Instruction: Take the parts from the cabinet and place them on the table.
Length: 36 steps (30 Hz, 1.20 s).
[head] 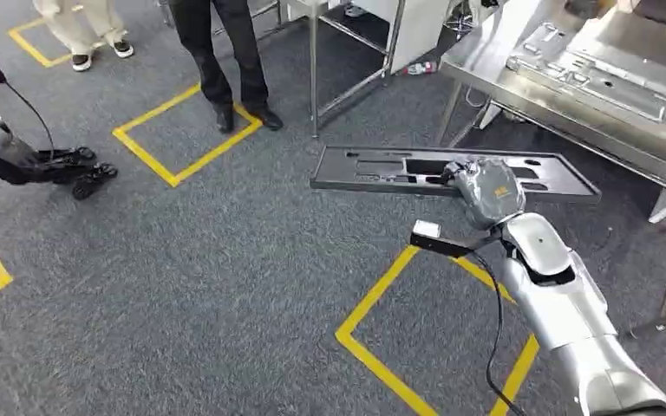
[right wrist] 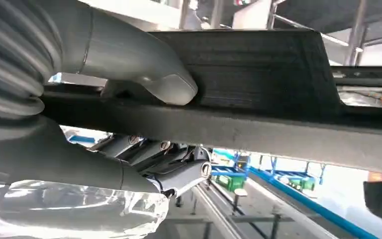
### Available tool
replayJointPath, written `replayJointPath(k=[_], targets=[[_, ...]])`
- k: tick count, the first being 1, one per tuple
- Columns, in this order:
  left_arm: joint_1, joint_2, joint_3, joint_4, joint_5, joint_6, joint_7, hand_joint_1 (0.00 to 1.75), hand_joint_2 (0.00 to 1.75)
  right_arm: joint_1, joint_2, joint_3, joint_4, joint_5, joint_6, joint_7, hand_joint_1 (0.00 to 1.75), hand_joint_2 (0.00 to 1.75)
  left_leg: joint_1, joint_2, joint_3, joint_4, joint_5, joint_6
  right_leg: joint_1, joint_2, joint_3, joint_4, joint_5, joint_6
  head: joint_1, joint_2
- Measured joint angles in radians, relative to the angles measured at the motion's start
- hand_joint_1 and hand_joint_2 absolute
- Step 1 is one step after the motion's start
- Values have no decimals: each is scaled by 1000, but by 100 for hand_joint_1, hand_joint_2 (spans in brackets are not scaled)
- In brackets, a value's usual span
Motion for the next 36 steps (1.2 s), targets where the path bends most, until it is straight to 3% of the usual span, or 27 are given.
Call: replayJointPath(k=[1,2,3,4,6,7,8,9,10,11,12,15,16,17,18,19,21,22,23,25,26,27,31,32,33,34,36], targets=[[-1,-2,5,0,10,16,-11,0,175,2,-3,0,0,0,0,0,175,175,7,10,2,-10,6,9,2,3,-1,2,-2,4,-1,0],[-2,-3,10,0,23,29,-24,0,175,5,-4,0,0,-1,-1,0,175,175,8,18,5,-15,8,15,3,-39,-8,18,-16,7,2,0],[-1,-5,17,0,37,34,-35,0,175,5,-5,0,2,-2,-1,0,175,175,7,24,5,-17,9,20,4,-72,-31,66,-47,12,11,0],[1,-5,27,0,56,33,-45,0,175,6,-5,0,4,-3,-2,0,175,175,5,31,4,-17,9,21,3,-89,-69,146,-86,17,10,0],[6,-5,52,0,94,10,-60,0,175,14,-5,0,10,-6,-6,0,175,175,3,49,4,-16,6,24,-2,-97,-144,297,-139,22,11,0],[7,-5,64,0,113,-12,-65,0,175,20,-5,0,13,-6,-6,0,175,175,2,56,4,-16,5,24,-3,-98,-157,317,-135,22,11,0],[8,-5,77,0,129,-34,-69,0,175,25,-5,0,15,-6,-6,0,175,175,1,65,5,-16,4,24,-2,-100,-144,286,-108,21,11,0],[8,-5,87,0,135,-50,-72,0,175,31,-5,0,16,-6,-6,1,175,175,0,71,7,-16,3,23,-2,-104,-110,216,-69,18,11,0],[7,-5,93,0,140,-57,-74,0,175,33,-5,-1,16,-6,-8,3,175,175,-1,80,11,-16,0,22,1,-117,-54,108,-19,11,11,0],[8,-6,99,0,142,-61,-76,0,175,34,-5,-2,16,-6,-10,6,175,175,-3,86,15,-17,-2,20,9,-159,-4,14,13,-1,11,0],[8,-7,105,0,143,-64,-77,0,175,34,-5,-4,16,-6,-12,9,175,175,-10,94,15,-16,-5,15,22,-192,3,-3,0,-12,9,0],[9,-7,116,0,145,-65,-78,0,175,39,-8,-7,16,-6,-14,9,175,175,-6,119,23,-23,-8,1,25,-158,-1,-8,5,-20,12,0],[7,-7,118,0,146,-65,-78,0,175,40,-9,-8,16,-6,-15,9,175,175,-8,130,31,-26,-10,-6,23,-146,4,-20,10,-27,11,0],[7,-7,121,0,146,-65,-78,0,175,46,-10,-9,14,-6,-16,9,175,175,-4,106,26,-15,-20,-13,10,-139,15,-31,17,-30,9,0],[8,-6,122,0,146,-65,-79,0,175,46,-10,-9,14,-6,-18,9,175,175,-4,68,9,30,-47,-15,9,-128,18,-35,19,-35,10,0],[10,-6,124,0,146,-65,-78,0,175,46,-10,-9,14,-6,-18,9,175,175,-2,51,-24,102,-85,-17,8,-119,18,-35,18,-36,8,0],[12,-6,129,0,146,-65,-78,0,175,50,-9,-8,14,-6,-18,9,175,175,-2,43,-103,261,-150,-23,8,-98,18,-33,17,-39,5,0],[13,-6,131,0,146,-65,-78,0,175,53,-8,-7,14,-6,-18,9,175,175,-1,43,-127,303,-153,-24,8,-85,18,-31,16,-39,5,0],[13,-6,132,0,147,-65,-78,0,175,57,-6,-7,14,-6,-18,9,175,175,-1,43,-123,284,-126,-24,8,-71,19,-28,14,-38,5,0],[11,-5,133,0,147,-65,-79,0,175,61,-6,-7,14,-6,-18,8,175,175,2,36,-56,129,-32,-22,6,-47,20,-19,8,-32,5,0],[11,-4,134,0,150,-69,-79,0,175,62,-6,-7,13,-6,-18,10,175,175,6,14,-16,40,11,-21,5,-37,18,-11,3,-28,5,0],[11,-4,137,0,150,-71,-78,0,175,63,-6,-8,13,-6,-19,12,175,175,7,-24,3,5,-6,-16,9,-30,12,-4,-2,-22,6,0],[9,-3,138,0,151,-84,-81,0,175,82,-7,-14,7,-2,-21,16,175,175,4,3,7,-8,0,6,2,1,2,-4,3,2,4,0],[7,-6,138,0,150,-86,-82,0,175,88,-10,-16,3,0,-21,16,175,175,10,13,9,-17,6,14,0,-10,1,1,-3,4,2,0],[5,-5,138,0,150,-90,-84,0,175,88,-11,-18,-1,2,-19,16,175,175,10,19,11,-21,7,19,5,-55,-13,30,-24,10,15,0],[6,-5,138,0,150,-94,-85,0,175,85,-11,-20,-1,3,-19,18,175,175,9,27,11,-21,7,21,4,-78,-45,96,-61,15,20,0],[9,-5,138,0,148,-98,-85,0,175,86,-10,-21,-1,8,-17,18,175,175,6,45,11,-21,4,25,-1,-94,-127,261,-128,24,20,0]])
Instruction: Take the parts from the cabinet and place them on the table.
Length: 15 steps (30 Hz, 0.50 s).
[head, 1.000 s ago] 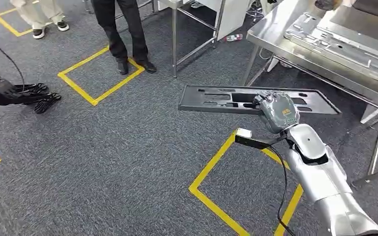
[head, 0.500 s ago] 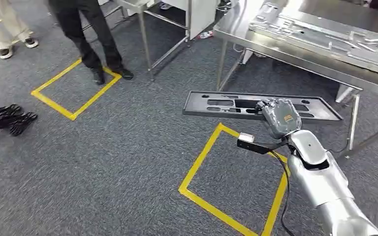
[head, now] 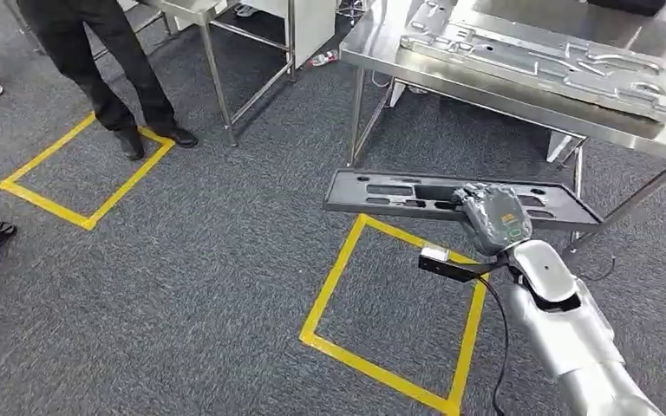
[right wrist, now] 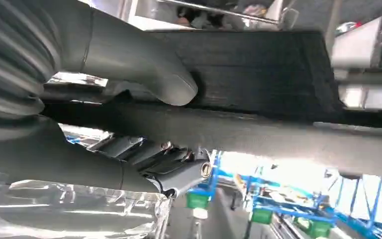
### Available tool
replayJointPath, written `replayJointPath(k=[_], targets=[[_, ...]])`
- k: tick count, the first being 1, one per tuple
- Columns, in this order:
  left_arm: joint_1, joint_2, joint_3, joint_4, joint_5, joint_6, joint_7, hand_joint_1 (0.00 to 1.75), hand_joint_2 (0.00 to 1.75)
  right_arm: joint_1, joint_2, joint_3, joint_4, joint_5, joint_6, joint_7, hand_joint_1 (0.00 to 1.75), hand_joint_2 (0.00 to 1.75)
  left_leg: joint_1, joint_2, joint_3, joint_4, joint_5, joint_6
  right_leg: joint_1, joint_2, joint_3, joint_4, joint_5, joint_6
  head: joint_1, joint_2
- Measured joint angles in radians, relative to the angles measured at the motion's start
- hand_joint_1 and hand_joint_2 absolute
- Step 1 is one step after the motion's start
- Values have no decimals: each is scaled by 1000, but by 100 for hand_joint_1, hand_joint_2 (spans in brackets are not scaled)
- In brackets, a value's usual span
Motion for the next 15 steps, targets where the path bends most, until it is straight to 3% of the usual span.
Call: replayJointPath(k=[1,2,3,5,6,7,10,11,12,13,15], targets=[[1,0,0,0,-2,-1,-1,0,175,1,0,-1,0,2,2,0,175,175,0,8,0,1,-1,-1,-3,-2,-26,49,-8,2,0,0],[1,0,0,0,-2,0,-1,0,175,3,0,-4,0,5,5,0,175,175,0,16,1,1,-3,-1,-4,-4,-29,48,6,3,0,0],[0,0,0,0,-2,0,-2,0,175,4,0,-6,0,6,6,-3,175,175,0,24,2,2,-5,-2,-4,-7,-7,-1,41,3,0,0],[-1,0,0,0,-2,1,-2,0,175,1,0,-9,-3,7,7,-5,175,175,-1,39,11,1,-10,-7,-1,-33,95,-195,131,-5,0,0],[-1,0,0,0,0,2,-3,0,175,-4,0,-10,-5,8,8,-9,175,175,-4,46,15,1,-13,-12,5,-76,130,-269,137,-13,1,0],[-1,0,0,0,1,3,-3,0,175,-13,1,-10,-5,9,11,-12,175,175,-10,53,14,2,-16,-17,15,-74,130,-270,137,-23,-1,0],[-2,0,0,0,3,8,-3,0,175,-26,3,-10,-3,10,15,-22,175,175,-8,76,24,-5,-19,-33,17,-43,125,-269,137,-36,0,0],[-3,0,0,0,4,10,-3,0,175,-30,3,-10,-2,10,15,-24,175,175,-13,81,22,-3,-27,-41,6,-33,134,-284,145,-46,-2,0],[-4,0,0,0,4,11,-3,0,175,-35,7,-10,0,11,14,-26,175,175,-6,46,20,18,-40,-45,6,-27,140,-289,146,-49,-3,0],[-4,0,0,0,4,13,-4,0,175,-43,8,-9,4,11,14,-26,175,175,-5,19,-5,73,-75,-46,4,-21,140,-288,146,-54,-6,0],[0,0,0,0,2,14,-3,0,175,-48,14,-7,8,11,14,-26,175,175,-4,-1,-86,240,-149,-48,6,-3,141,-288,144,-58,-9,0]])
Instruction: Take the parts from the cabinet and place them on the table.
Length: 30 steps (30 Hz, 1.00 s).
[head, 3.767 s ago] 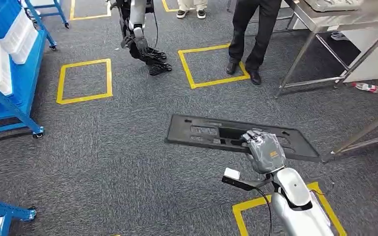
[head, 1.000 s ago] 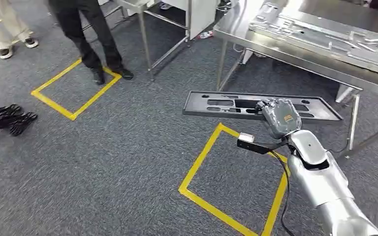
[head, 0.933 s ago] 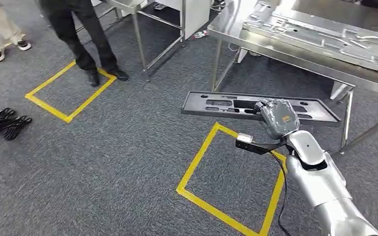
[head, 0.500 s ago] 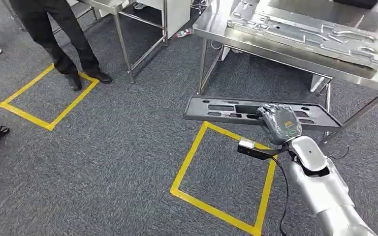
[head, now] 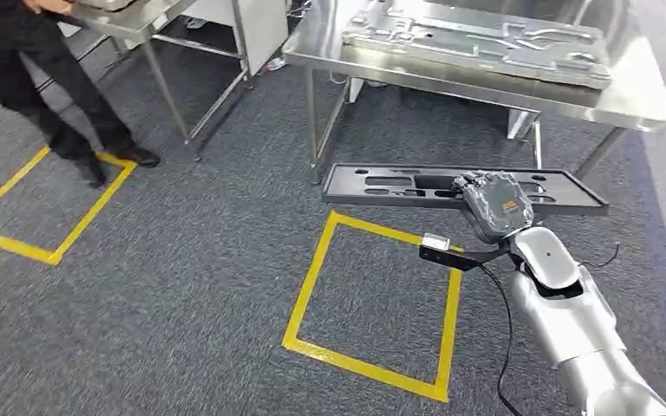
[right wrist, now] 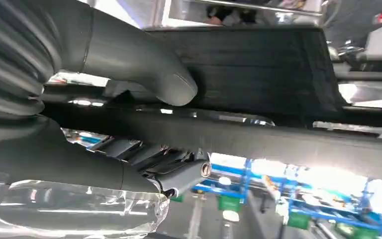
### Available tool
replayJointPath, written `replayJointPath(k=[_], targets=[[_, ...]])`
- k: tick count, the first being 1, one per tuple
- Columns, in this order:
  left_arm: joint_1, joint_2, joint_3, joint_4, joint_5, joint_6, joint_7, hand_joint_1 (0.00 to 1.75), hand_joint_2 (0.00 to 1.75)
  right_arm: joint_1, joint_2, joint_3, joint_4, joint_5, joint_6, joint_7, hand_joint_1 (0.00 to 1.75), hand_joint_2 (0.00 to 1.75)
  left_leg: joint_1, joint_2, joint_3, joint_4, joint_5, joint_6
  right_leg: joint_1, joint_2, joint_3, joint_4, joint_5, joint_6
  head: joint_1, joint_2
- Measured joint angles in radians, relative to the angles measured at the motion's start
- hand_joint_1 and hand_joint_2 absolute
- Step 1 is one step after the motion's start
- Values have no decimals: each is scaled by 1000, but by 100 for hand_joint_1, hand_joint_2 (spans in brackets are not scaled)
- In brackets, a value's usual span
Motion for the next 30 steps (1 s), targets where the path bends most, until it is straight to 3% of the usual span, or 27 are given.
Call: replayJointPath(k=[1,2,3,4,5,6,7,10,11,12,13,15,16,17,18,19,21,22,25,26,27,28,30], targets=[[1,0,0,0,-1,0,0,0,175,1,2,1,3,0,0,2,175,175,0,-1,-36,68,-15,-2,1,12,0,2,-1,-1,0,0],[2,0,0,0,-1,0,0,0,175,3,3,2,5,0,-1,3,175,175,0,-1,-48,80,-3,-2,1,23,0,4,-2,-2,0,0],[2,0,0,0,-2,0,1,0,175,5,3,2,5,0,-1,3,175,175,0,-1,-36,41,32,0,1,35,1,7,-4,0,0,0],[2,0,0,0,-2,0,1,0,175,7,3,2,6,0,-2,3,175,175,1,-3,-7,-31,78,2,0,46,1,11,-7,3,0,0],[1,0,0,0,-2,0,1,0,175,7,3,2,6,0,-2,3,175,175,3,-16,33,-124,129,4,0,58,1,18,-11,5,0,0],[2,1,0,0,-2,0,1,0,175,9,3,2,6,0,-2,5,175,175,4,-48,62,-199,158,8,-1,66,-1,25,-17,10,-1,0],[3,1,0,0,-2,0,2,0,175,8,3,2,5,-1,-3,5,175,175,9,-71,76,-220,140,13,5,76,-9,35,-20,15,0,0],[-1,2,0,0,-2,0,2,0,175,13,2,0,6,-1,-5,6,175,175,-1,-49,76,-217,140,28,-7,102,-16,27,-13,35,-2,0],[-2,2,0,0,-2,0,2,0,175,14,-2,0,5,-1,-6,4,175,175,6,-39,80,-228,146,36,-5,106,-16,27,-14,41,-3,0],[-5,2,0,0,-2,-1,1,0,175,16,-2,-1,5,-1,-6,4,175,175,7,-30,84,-235,149,42,-4,59,-19,39,-23,45,0,0],[-5,2,0,0,-2,-3,1,0,175,13,-4,-1,5,-1,-6,6,175,175,7,-22,85,-239,150,48,-2,20,-43,84,-53,50,13,0],[-2,2,0,0,-2,-10,1,0,175,13,-4,-1,6,-2,-6,7,175,175,5,-6,85,-238,148,50,-7,2,-121,241,-122,59,13,0],[0,2,0,0,-2,-11,1,0,175,16,-4,-2,6,-2,-6,8,175,175,5,4,85,-238,146,51,-10,0,-157,311,-143,62,13,0],[1,2,0,0,-2,-13,1,0,175,20,-4,-2,6,-2,-6,9,175,175,5,11,85,-237,145,50,-12,-1,-173,337,-141,64,14,0],[0,2,0,0,-2,-14,1,0,175,24,-4,-2,6,-2,-6,12,175,175,5,16,87,-236,143,49,-13,-3,-163,311,-116,64,13,0],[0,2,0,0,-3,-14,1,0,175,27,-4,-2,6,-2,-7,13,175,175,5,21,89,-236,142,47,-13,-6,-127,240,-74,62,13,0],[-2,2,0,0,-5,-15,1,0,175,27,-4,-3,5,0,-8,18,175,175,3,30,96,-236,137,41,-9,-30,-24,45,8,50,14,0],[-3,1,0,0,-5,-15,1,0,175,26,-4,-6,3,0,-8,19,175,175,0,34,97,-237,136,37,0,-45,-11,20,-8,41,11,0],[-3,-1,0,0,-5,-14,0,0,175,29,-6,-7,2,16,-10,28,175,175,1,42,101,-243,135,21,7,-30,-14,17,-4,28,15,0],[-4,-2,0,0,-5,-14,0,0,175,29,-9,-7,1,21,-9,30,175,175,0,45,107,-246,135,14,6,-25,-11,9,-1,22,16,0],[-4,-1,-1,0,-5,-14,1,0,175,32,-9,-8,0,22,-9,32,175,175,2,36,104,-238,126,7,-7,-25,0,-2,6,15,13,0],[-4,-1,-1,0,-5,-14,0,0,175,30,-10,-8,0,23,-9,33,175,175,2,17,92,-202,101,6,-6,-21,3,-6,6,10,14,0],[-1,-1,-1,0,-8,-13,1,0,175,31,-9,-8,2,26,-8,33,175,175,2,0,17,-42,21,3,-3,-17,3,-5,3,3,10,0]])
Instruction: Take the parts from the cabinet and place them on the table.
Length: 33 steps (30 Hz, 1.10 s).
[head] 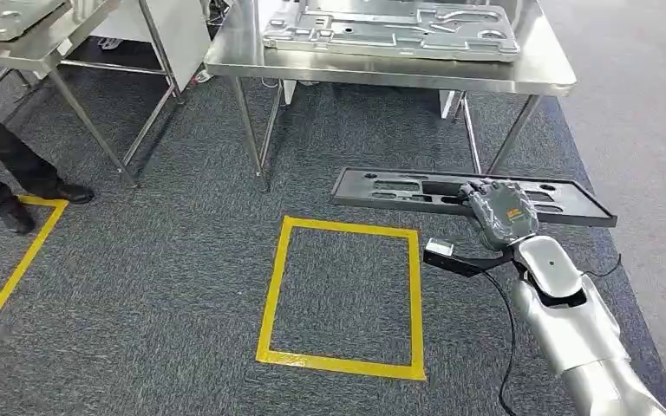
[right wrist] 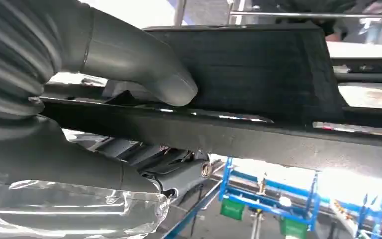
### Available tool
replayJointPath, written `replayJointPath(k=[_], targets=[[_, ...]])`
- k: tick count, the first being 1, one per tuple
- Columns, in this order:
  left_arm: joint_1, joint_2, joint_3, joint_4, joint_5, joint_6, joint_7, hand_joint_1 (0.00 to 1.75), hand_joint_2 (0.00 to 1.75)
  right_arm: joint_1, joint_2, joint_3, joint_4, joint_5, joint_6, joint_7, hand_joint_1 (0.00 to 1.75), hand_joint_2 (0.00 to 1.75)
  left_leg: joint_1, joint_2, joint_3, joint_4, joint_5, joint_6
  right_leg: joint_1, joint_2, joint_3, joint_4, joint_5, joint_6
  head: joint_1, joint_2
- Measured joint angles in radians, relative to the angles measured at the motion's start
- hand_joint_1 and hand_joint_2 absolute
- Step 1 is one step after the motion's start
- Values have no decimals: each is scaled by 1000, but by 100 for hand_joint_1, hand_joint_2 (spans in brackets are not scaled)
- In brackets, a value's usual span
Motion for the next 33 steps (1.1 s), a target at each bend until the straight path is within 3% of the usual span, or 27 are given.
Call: replayJointPath(k=[1,2,3,4,6,7,9,11,12,13,16,17,18,20,22,23,24,25,27,29,30,32,33], targets=[[1,0,0,0,0,0,0,0,175,2,2,1,2,0,0,0,175,175,0,-1,-41,79,-29,-2,2,4,0,1,-1,-2,0,0],[2,0,0,0,0,1,0,0,175,3,2,1,4,0,2,0,175,175,0,-1,-64,120,-32,-3,3,9,0,3,-2,-2,0,0],[3,0,0,0,0,2,0,0,175,4,2,1,6,2,5,-1,175,175,0,-1,-62,105,-9,-2,3,14,1,6,-4,-2,0,0],[3,0,0,0,-1,2,0,0,175,4,2,1,7,2,6,-1,175,175,0,-1,-39,48,30,0,3,19,2,9,-7,-1,-1,0],[1,0,0,0,-1,2,0,0,175,4,2,1,7,2,7,0,175,175,0,-5,48,-143,129,8,3,26,3,22,-17,5,-1,0],[1,1,0,0,-1,2,0,0,175,4,2,0,8,2,8,0,175,175,-1,-15,65,-175,113,16,6,28,-1,27,-21,10,0,0],[0,0,-1,0,-2,2,0,0,175,3,2,0,8,3,9,2,175,175,-4,-12,62,-181,120,21,8,31,-7,32,-20,20,2,0],[1,1,0,0,-2,2,0,0,175,4,2,0,8,3,9,0,175,175,-8,-12,63,-184,123,32,5,32,-6,27,-18,32,0,0],[0,0,-1,0,-3,1,-3,0,175,4,0,-2,8,3,9,0,175,175,1,-9,68,-196,130,42,3,30,-6,31,-25,36,-1,0],[-2,1,-1,0,-3,-1,-10,0,175,3,0,-2,8,2,10,0,175,175,1,-9,70,-201,132,45,3,23,-15,55,-44,41,5,0],[-2,0,-2,0,-4,-8,-16,0,175,-1,-1,-6,9,1,17,2,175,175,-1,-8,69,-201,132,49,-4,19,-126,285,-150,56,10,0],[0,0,-2,0,-3,-10,-17,0,175,1,-1,-6,11,1,19,2,175,175,-1,-7,69,-200,132,49,-6,18,-157,344,-162,59,10,0],[0,0,-2,0,-3,-11,-17,0,175,2,-1,-6,12,1,20,2,175,175,-1,-7,69,-200,132,49,-7,18,-161,350,-160,59,11,0],[0,0,-2,0,-3,-15,-18,0,175,2,-1,-6,14,1,23,2,175,175,-1,-7,70,-200,131,48,-9,15,-142,301,-117,59,11,0],[-1,0,-2,0,-2,-21,-18,0,175,-3,-2,-7,14,0,24,2,175,175,-1,-7,73,-199,128,43,-11,9,-56,123,-27,55,10,0],[-1,0,-2,0,-2,-23,-18,0,175,-7,-2,-8,14,-1,24,2,175,175,-1,-7,75,-199,126,40,-11,1,-14,35,-3,51,11,0],[-2,0,-2,0,-2,-23,-18,0,175,-11,-2,-8,15,-2,25,2,175,175,-7,-7,73,-200,126,33,-1,-3,-7,25,-15,45,10,0],[-2,0,-2,0,-2,-23,-19,0,175,-15,-2,-8,16,-4,25,-1,175,175,-6,-7,72,-200,127,27,1,3,-10,22,-10,35,11,0],[-1,0,-2,0,-2,-23,-19,0,175,-15,-2,-8,18,-5,26,-1,175,175,-3,-5,75,-205,127,16,5,6,-12,23,-13,26,10,0],[-3,1,-2,0,-3,-23,-18,0,175,-16,-1,-8,19,-7,27,-2,175,175,-1,-4,74,-188,113,3,-3,7,0,9,-7,12,9,0],[-3,1,-2,0,-3,-23,-18,0,175,-20,-1,-8,20,-8,27,-3,175,175,-2,-5,52,-141,83,1,-3,7,2,8,-9,5,6,0],[-2,1,-2,0,-4,-23,-18,0,175,-20,0,-7,22,-9,27,-4,175,175,-1,-5,-28,20,10,0,1,8,4,9,-13,-3,5,0],[-1,1,-2,0,-4,-23,-18,0,175,-19,0,-6,24,-9,27,-4,175,175,-1,-5,-65,89,-11,-1,3,9,4,10,-14,-5,5,0]])
